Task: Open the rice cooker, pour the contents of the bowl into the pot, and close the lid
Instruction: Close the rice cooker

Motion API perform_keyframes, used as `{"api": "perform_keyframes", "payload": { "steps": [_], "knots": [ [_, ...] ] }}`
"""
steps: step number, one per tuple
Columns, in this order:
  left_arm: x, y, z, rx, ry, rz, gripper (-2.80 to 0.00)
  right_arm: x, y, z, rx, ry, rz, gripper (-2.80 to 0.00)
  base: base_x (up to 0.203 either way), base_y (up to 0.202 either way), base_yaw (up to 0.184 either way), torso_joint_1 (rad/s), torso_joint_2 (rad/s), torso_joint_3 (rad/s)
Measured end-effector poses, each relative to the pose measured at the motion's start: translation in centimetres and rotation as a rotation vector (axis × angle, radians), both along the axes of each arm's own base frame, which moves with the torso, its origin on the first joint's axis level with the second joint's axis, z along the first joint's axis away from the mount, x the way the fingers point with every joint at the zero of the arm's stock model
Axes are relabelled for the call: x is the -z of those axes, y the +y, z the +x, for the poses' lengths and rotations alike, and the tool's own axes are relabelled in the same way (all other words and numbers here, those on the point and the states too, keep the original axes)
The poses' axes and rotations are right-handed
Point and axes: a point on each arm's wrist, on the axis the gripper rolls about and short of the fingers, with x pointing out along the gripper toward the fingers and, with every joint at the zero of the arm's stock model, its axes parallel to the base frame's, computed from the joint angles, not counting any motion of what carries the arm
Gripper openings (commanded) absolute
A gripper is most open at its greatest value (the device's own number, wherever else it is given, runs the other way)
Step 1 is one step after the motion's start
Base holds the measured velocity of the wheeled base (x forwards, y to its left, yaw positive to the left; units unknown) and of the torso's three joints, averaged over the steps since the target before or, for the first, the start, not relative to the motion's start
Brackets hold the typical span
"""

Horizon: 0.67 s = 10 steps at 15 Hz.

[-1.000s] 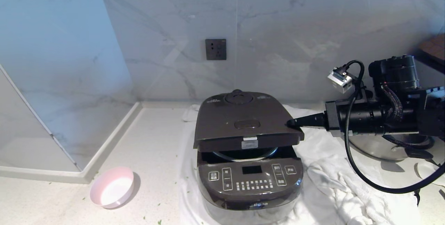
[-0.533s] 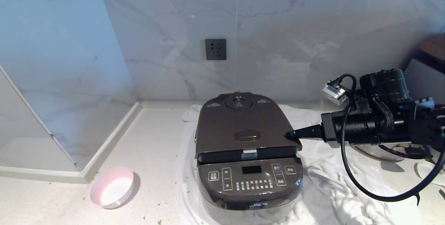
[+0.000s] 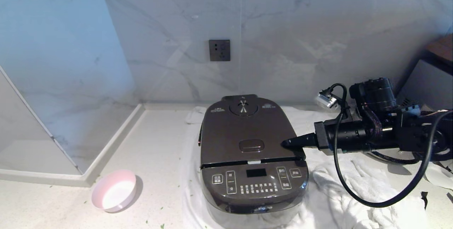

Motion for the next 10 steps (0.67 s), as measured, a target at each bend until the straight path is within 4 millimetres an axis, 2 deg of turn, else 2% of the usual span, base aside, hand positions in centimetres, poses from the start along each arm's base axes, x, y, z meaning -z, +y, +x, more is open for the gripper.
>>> {"api": "perform_keyframes", "payload": {
  "steps": [4, 8, 10],
  "knots": [
    [0.0, 0.0, 0.0, 0.000, 0.000, 0.000, -2.80, 0.9, 1.3, 0.2, -0.011, 0.018, 0.001, -2.80, 0.000, 0.000, 0.000, 0.000, 0.00, 0.000],
    [0.0, 0.0, 0.0, 0.000, 0.000, 0.000, -2.80, 2.3, 1.2, -0.1, -0.009, 0.018, 0.002, -2.80, 0.000, 0.000, 0.000, 0.000, 0.00, 0.000],
    [0.0, 0.0, 0.0, 0.000, 0.000, 0.000, -2.80, 2.2, 1.2, -0.1, 0.010, 0.023, 0.008, -2.80, 0.000, 0.000, 0.000, 0.000, 0.00, 0.000]
  ]
}}
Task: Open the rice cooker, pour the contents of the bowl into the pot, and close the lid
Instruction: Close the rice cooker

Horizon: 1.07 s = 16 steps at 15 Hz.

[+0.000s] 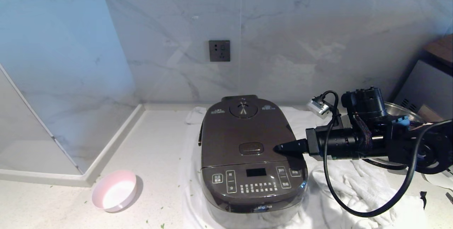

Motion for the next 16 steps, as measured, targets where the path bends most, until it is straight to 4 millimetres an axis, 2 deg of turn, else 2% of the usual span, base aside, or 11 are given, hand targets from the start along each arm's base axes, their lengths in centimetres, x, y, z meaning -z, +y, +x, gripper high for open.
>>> {"api": "perform_keyframes", "payload": {
  "steps": [2, 6, 9, 12, 16],
  "knots": [
    [0.0, 0.0, 0.0, 0.000, 0.000, 0.000, -2.80, -1.0, 0.0, -0.1, 0.013, -0.013, 0.012, -2.80, 0.000, 0.000, 0.000, 0.000, 0.00, 0.000],
    [0.0, 0.0, 0.0, 0.000, 0.000, 0.000, -2.80, -5.7, 0.3, -0.8, 0.031, -0.084, 0.098, -2.80, 0.000, 0.000, 0.000, 0.000, 0.00, 0.000],
    [0.0, 0.0, 0.0, 0.000, 0.000, 0.000, -2.80, -7.1, 0.5, -1.6, 0.022, -0.119, 0.110, -2.80, 0.000, 0.000, 0.000, 0.000, 0.00, 0.000],
    [0.0, 0.0, 0.0, 0.000, 0.000, 0.000, -2.80, -8.1, 1.8, -3.4, 0.093, -0.149, 0.041, -2.80, 0.000, 0.000, 0.000, 0.000, 0.00, 0.000],
    [0.0, 0.0, 0.0, 0.000, 0.000, 0.000, -2.80, -9.6, 3.6, -6.7, 0.247, -0.192, -0.133, -2.80, 0.000, 0.000, 0.000, 0.000, 0.00, 0.000]
  ]
}}
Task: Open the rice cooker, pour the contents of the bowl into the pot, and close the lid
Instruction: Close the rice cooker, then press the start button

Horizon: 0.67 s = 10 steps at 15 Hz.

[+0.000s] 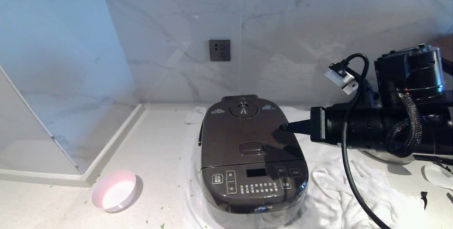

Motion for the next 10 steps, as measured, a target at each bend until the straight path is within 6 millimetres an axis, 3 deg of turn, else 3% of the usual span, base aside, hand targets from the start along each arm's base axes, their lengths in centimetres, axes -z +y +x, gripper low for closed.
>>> {"api": "perform_keyframes", "payload": {
  "steps": [6, 10],
  "knots": [
    [0.0, 0.0, 0.0, 0.000, 0.000, 0.000, -2.80, -0.6, 2.6, -5.3, 0.184, -0.017, -0.330, -2.80, 0.000, 0.000, 0.000, 0.000, 0.00, 0.000],
    [0.0, 0.0, 0.0, -0.001, 0.000, 0.000, -2.80, -1.5, 2.7, -6.3, 0.185, 0.079, -0.388, -2.80, 0.000, 0.000, 0.000, 0.000, 0.00, 0.000]
  ]
}}
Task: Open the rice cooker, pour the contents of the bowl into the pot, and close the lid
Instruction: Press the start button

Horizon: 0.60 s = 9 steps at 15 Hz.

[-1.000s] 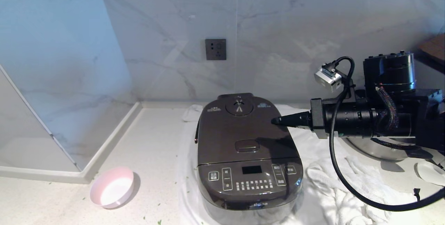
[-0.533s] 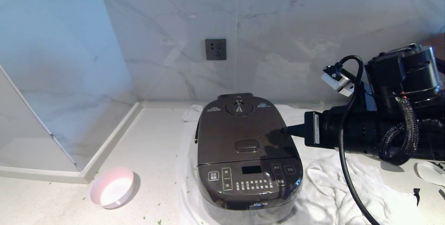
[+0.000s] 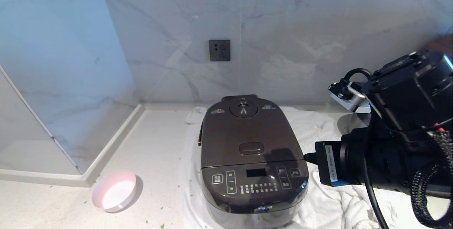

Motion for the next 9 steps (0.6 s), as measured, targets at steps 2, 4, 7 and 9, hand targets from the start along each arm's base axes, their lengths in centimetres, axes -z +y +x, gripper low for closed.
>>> {"api": "perform_keyframes", "payload": {
  "steps": [2, 4, 7, 9],
  "knots": [
    [0.0, 0.0, 0.0, 0.000, 0.000, 0.000, -2.80, 0.0, 0.1, 0.2, -0.016, 0.021, 0.013, -2.80, 0.000, 0.000, 0.000, 0.000, 0.00, 0.000],
    [0.0, 0.0, 0.0, 0.000, 0.000, 0.000, -2.80, 0.2, 0.0, 0.6, -0.047, 0.068, 0.050, -2.80, 0.000, 0.000, 0.000, 0.000, 0.00, 0.000],
    [0.0, 0.0, 0.0, 0.000, 0.000, 0.000, -2.80, 1.3, -0.4, 2.1, -0.030, 0.127, 0.051, -2.80, 0.000, 0.000, 0.000, 0.000, 0.00, 0.000],
    [0.0, 0.0, 0.0, 0.001, 0.000, 0.000, -2.80, 2.5, -0.6, 3.4, -0.021, 0.158, 0.057, -2.80, 0.000, 0.000, 0.000, 0.000, 0.00, 0.000]
  ]
}}
